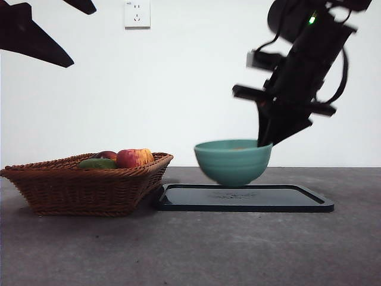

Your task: Pick up the wifruite, put it on the bowl, pick up the plate, put it on desk

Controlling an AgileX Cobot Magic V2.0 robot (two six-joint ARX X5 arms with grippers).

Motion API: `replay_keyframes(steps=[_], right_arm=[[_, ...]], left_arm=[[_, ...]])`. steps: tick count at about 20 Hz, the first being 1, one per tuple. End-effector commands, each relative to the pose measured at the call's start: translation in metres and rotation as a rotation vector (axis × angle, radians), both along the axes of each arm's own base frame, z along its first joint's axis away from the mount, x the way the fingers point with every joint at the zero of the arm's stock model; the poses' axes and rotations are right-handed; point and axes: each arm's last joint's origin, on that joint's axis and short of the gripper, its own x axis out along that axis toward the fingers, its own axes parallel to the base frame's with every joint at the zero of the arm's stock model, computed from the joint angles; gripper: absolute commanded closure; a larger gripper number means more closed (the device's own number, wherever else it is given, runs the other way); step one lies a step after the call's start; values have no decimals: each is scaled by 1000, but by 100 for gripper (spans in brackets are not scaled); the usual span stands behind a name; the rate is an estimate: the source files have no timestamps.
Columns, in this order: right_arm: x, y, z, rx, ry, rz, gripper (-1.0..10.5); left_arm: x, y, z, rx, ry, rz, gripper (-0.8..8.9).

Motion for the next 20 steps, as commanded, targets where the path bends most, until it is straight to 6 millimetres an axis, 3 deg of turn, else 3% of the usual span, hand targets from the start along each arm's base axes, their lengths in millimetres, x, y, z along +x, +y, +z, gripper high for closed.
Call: replay_keyframes(steps=[1, 5, 13, 14, 16, 20], right_arm=[[13, 7, -10, 6, -16, 13, 934], [20, 9, -26, -7, 11, 12, 934], [20, 9, -25, 7, 5, -4, 931], [20, 9, -25, 10, 6, -7, 918], [19, 9, -22, 16, 3, -6, 752], [15, 7, -8, 26, -30, -9, 743]], left_arm=[[1, -1, 2, -4, -17, -17, 502], [1, -1, 2, -4, -18, -17, 502], [1, -1, 2, -4, -18, -17, 502], [1, -1, 2, -4, -19, -17, 502], [1, -1, 2, -4, -18, -17, 502], [1, -1, 2, -4, -18, -17, 502]])
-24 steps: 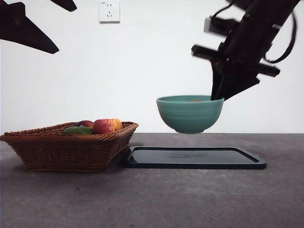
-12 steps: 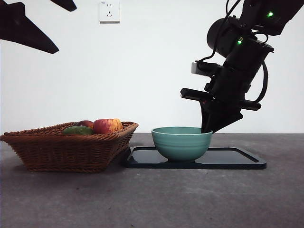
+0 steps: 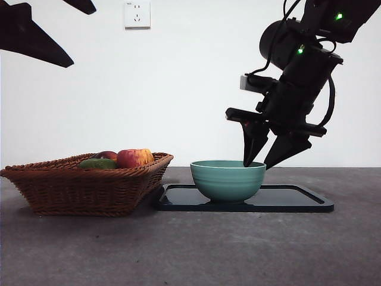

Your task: Pick up the wifruite, put it on the bowl, pick up the plate, put it on desk

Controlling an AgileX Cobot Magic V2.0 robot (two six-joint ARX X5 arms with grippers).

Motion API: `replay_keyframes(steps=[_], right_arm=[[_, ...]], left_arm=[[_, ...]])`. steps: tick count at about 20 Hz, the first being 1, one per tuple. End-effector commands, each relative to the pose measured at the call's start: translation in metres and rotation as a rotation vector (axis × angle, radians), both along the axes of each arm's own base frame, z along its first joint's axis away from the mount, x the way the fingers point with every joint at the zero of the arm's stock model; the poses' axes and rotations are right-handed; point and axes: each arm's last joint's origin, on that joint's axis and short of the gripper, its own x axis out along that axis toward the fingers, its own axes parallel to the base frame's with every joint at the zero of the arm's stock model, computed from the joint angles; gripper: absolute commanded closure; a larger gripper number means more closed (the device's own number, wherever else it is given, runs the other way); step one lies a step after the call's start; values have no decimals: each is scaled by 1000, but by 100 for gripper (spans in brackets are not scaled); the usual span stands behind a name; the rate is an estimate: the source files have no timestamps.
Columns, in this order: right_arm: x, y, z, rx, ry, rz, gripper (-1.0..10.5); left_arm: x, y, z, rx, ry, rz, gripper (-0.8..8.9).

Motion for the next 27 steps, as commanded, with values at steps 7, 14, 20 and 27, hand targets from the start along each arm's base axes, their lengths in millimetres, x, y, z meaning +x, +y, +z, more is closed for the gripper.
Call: replay_keyframes(steps=[7, 14, 20, 27], right_arm=[[-66, -22, 107, 77, -124, 39, 743], [-179, -57, 174, 87, -229, 167, 744], [-235, -82, 181, 121, -257, 205, 744], [-256, -90, 129, 153, -169, 254, 744]], left_arm=[[1, -2, 2, -5, -22, -16, 502], [1, -1, 2, -5, -21, -16, 502], [1, -1, 2, -5, -21, -16, 502], [1, -1, 2, -5, -21, -16, 502]])
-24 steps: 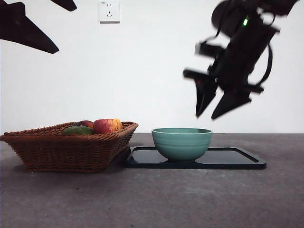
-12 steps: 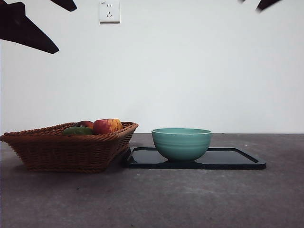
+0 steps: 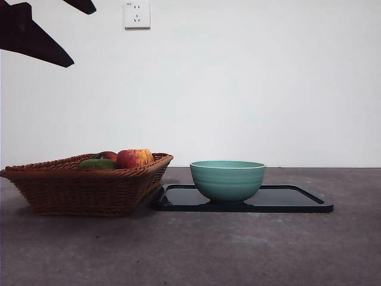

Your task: Pick up the wifruite, put it on the bowl, pick up the plate, put it on desk

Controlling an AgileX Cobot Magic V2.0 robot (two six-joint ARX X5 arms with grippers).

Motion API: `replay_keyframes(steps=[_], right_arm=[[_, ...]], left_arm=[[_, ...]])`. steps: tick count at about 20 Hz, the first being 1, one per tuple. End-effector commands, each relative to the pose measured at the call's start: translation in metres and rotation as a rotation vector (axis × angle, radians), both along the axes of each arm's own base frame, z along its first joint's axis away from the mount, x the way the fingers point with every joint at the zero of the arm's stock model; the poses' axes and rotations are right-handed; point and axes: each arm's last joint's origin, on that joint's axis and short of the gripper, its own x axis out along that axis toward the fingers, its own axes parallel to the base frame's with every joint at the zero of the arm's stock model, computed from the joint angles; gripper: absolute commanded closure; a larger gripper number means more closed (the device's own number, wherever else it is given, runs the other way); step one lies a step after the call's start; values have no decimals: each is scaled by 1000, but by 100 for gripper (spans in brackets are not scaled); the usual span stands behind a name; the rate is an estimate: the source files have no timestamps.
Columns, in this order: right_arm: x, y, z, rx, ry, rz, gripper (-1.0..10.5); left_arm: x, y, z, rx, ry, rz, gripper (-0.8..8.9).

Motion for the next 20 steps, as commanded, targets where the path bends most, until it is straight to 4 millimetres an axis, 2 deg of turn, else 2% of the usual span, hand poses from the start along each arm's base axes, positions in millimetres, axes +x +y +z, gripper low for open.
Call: replay_keyframes(steps=[1, 14, 20], right_arm=[[-3, 0, -10, 6, 10, 23, 744], [-6, -1, -14, 23, 23, 50, 744], [-6, -1, -14, 23, 22, 50, 744]], left_arm=[[1, -1, 2, -5, -17, -14, 502], [2, -2, 3, -11, -29, -13, 502], [8, -10, 15, -80, -117, 15, 501]])
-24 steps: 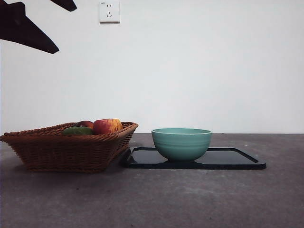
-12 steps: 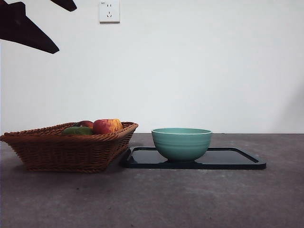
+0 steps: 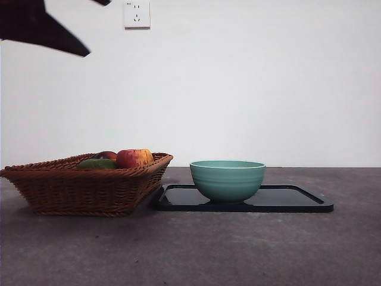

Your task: Pick up the wifruite, put it on the bowl, pick up the plate, put it on desk

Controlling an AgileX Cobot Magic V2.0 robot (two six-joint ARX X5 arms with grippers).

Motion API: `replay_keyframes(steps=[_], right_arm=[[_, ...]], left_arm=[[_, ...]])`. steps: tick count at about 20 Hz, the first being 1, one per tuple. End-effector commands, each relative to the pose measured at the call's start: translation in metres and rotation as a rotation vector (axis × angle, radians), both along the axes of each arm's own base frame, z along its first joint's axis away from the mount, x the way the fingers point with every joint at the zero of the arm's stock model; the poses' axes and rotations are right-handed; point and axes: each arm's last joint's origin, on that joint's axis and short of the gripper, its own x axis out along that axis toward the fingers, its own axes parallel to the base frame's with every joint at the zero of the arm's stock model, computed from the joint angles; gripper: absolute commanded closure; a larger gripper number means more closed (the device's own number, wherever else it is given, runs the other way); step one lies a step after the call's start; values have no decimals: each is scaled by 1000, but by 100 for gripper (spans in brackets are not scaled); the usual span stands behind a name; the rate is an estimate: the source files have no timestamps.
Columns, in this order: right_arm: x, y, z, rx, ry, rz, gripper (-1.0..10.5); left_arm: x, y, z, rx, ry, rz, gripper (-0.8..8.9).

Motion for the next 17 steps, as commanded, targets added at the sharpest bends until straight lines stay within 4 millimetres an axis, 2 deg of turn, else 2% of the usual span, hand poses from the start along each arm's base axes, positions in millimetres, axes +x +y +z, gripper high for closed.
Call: replay_keyframes(steps=[1, 5, 9, 12, 17], right_arm=[[0, 1, 3, 6, -16, 11, 744], [0, 1, 3, 6, -16, 11, 744], [0, 1, 3, 5, -14, 11, 744], [0, 1, 3, 5, -14, 11, 744], [0, 1, 3, 5, -14, 11, 744]], left_arm=[[6, -7, 13, -37, -59, 35, 501], [29, -26, 40, -23, -127, 64, 501], [71, -58, 55, 4, -155, 23, 501], [105, -84, 50, 37, -143, -4, 501], [152, -121, 21, 136, -155, -11, 501]])
